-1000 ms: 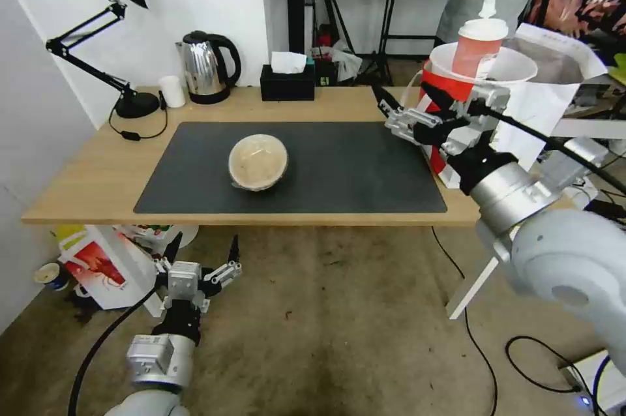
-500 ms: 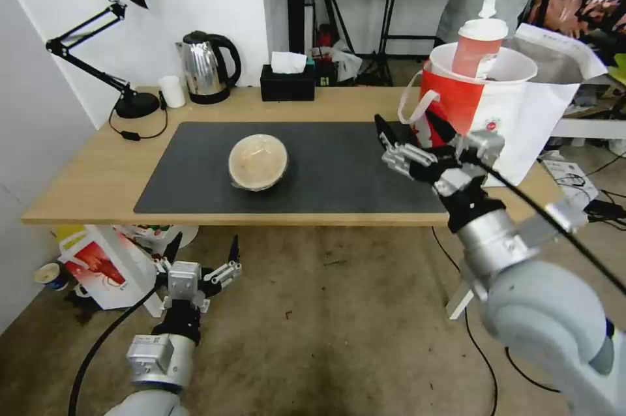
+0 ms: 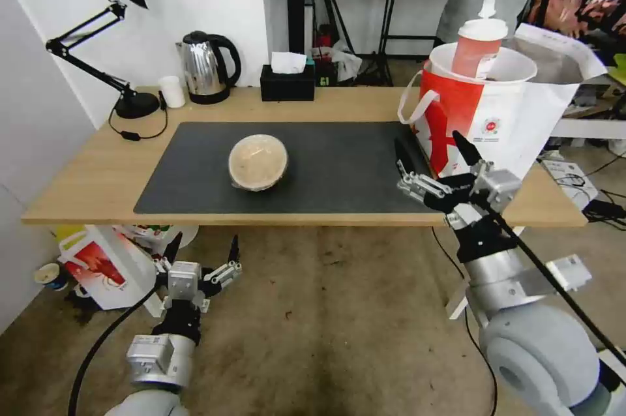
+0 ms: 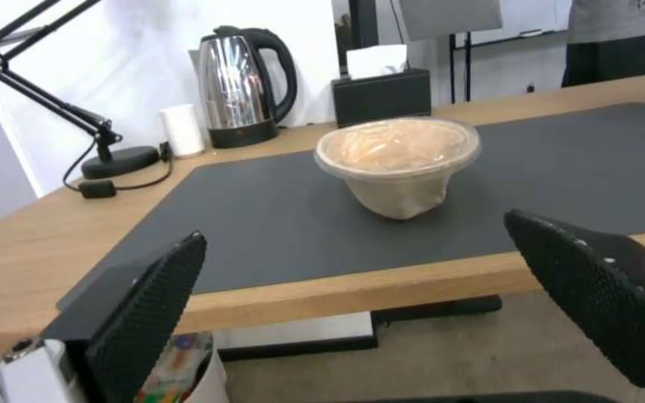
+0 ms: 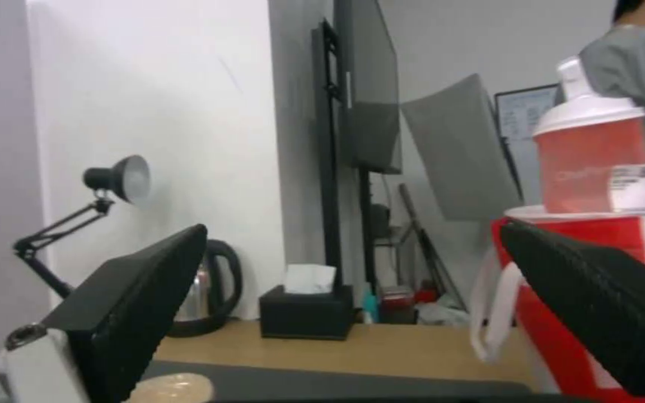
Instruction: Pick up the trash from the table and place it into the takeout bag.
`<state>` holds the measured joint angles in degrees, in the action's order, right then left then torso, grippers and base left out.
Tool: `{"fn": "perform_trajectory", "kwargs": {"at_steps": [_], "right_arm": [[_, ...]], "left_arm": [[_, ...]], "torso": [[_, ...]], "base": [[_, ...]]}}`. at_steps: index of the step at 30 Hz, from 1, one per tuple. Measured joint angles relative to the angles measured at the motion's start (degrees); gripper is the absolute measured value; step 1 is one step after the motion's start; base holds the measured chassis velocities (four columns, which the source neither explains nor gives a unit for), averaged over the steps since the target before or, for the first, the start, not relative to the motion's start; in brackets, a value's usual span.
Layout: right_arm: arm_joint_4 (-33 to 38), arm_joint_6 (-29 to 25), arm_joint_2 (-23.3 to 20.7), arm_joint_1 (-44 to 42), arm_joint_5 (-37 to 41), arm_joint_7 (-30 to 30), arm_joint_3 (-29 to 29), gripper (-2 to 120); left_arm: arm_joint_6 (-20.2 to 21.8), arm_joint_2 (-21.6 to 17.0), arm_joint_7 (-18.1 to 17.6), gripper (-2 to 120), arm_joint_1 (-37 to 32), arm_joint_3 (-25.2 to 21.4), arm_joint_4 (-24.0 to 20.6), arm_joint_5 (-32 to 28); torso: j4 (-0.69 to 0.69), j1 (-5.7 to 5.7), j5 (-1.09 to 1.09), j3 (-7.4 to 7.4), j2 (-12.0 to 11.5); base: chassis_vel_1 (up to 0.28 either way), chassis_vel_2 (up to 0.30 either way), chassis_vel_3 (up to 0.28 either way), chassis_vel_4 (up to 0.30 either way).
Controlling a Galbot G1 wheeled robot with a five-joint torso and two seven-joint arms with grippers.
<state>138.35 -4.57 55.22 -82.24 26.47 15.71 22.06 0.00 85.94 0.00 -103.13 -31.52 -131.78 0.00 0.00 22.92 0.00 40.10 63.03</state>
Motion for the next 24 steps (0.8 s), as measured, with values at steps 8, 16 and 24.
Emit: {"fn": "perform_trajectory", "kwargs": {"at_steps": [8, 16, 24], "right_arm": [[-1.84, -4.85, 4.4, -6.62, -6.81, -1.5, 4.58, 100], [-2.48, -8.29, 6.39, -10.55, -9.71, -2.17, 5.18, 100], [-3.38, -11.06, 7.23, -12.9, -12.46, -2.14, 2.32, 100]], "left_arm": [[0.0, 0.0, 0.0, 100, 0.0, 0.0, 0.0, 0.0], [0.0, 0.0, 0.0, 100, 0.0, 0.0, 0.0, 0.0], [0.0, 0.0, 0.0, 100, 0.0, 0.0, 0.0, 0.0]], "torso": [[0.0, 0.0, 0.0, 0.0, -0.01], [0.0, 0.0, 0.0, 0.0, -0.01], [0.0, 0.0, 0.0, 0.0, -0.01]], "base": [[0.0, 0.0, 0.0, 0.0], [0.0, 0.0, 0.0, 0.0], [0.0, 0.0, 0.0, 0.0]]}}
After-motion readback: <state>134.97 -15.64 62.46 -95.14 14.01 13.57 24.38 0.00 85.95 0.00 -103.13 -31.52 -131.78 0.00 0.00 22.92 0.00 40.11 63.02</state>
